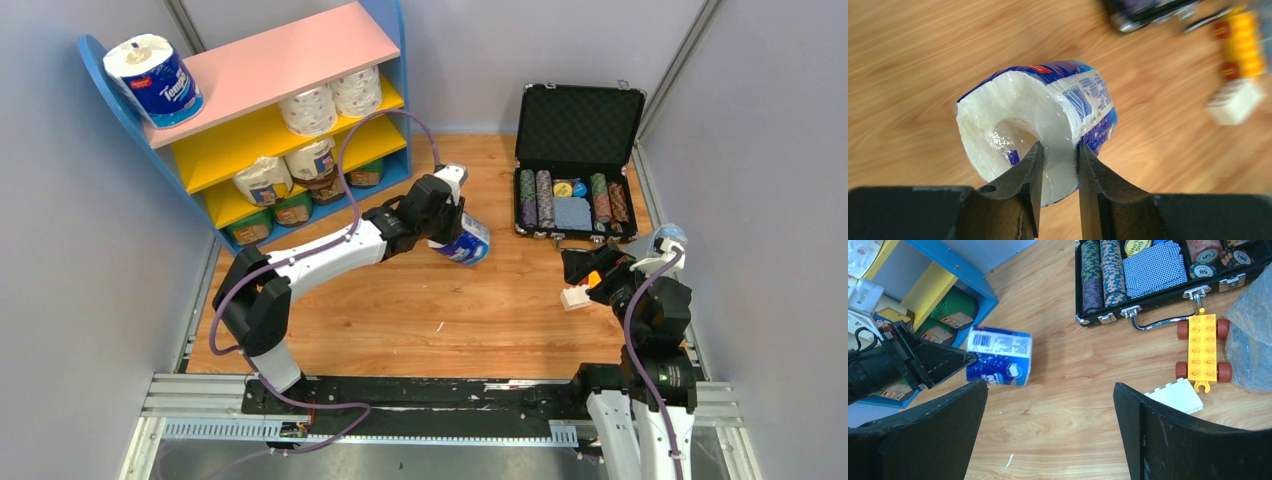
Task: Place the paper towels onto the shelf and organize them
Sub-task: Adjust the paper towel at the center of the board, then pick up the paper towel from the center of the board.
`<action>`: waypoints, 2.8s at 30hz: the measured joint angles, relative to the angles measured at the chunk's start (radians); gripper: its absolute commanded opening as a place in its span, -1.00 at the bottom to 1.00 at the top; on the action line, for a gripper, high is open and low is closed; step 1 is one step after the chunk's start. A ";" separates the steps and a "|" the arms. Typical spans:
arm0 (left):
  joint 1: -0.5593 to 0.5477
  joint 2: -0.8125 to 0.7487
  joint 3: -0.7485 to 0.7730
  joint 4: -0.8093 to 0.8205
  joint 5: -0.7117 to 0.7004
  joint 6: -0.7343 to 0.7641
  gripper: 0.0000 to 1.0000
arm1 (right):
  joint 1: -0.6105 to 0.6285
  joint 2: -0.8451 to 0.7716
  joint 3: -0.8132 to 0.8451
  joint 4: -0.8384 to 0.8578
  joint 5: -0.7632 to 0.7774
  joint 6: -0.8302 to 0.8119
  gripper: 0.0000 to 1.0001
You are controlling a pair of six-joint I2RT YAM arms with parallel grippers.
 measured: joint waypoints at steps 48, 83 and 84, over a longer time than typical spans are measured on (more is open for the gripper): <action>0.047 0.032 0.174 -0.628 -0.176 0.381 0.31 | 0.000 -0.020 -0.011 0.020 -0.018 0.000 1.00; 0.072 -0.142 0.769 -0.853 -0.459 0.485 -0.35 | 0.000 -0.028 -0.016 0.021 -0.023 0.000 1.00; 0.076 -0.139 0.812 -0.868 -0.492 0.499 -0.34 | 0.000 -0.027 -0.016 0.021 -0.025 0.000 1.00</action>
